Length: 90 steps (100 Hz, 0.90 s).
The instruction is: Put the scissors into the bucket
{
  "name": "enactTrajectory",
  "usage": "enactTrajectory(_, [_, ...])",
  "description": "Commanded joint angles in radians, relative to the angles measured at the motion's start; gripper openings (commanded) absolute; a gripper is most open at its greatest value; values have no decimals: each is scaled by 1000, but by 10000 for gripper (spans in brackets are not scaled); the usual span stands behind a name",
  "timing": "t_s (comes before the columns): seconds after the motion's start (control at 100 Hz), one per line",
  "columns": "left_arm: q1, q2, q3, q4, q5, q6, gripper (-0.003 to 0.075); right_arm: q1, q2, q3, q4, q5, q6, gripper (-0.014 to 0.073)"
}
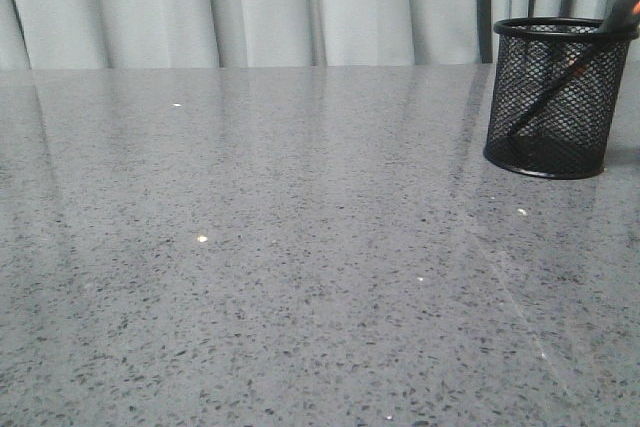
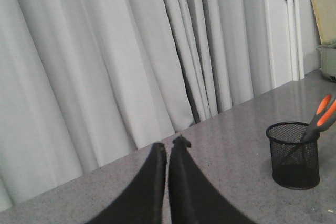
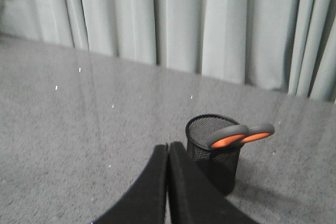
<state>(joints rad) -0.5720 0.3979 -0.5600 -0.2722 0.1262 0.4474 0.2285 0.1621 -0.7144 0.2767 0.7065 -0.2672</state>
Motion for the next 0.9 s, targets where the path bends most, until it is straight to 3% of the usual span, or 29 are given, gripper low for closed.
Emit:
enactTrajectory(0.0, [3,11,-5,-13,-88,-12,-19,1,-55,36,0,-158,-10,-48])
enactTrajectory(0.89, [3,11,22,-13,-88,-12,-19,1,-110,49,1,-170,-10,-48])
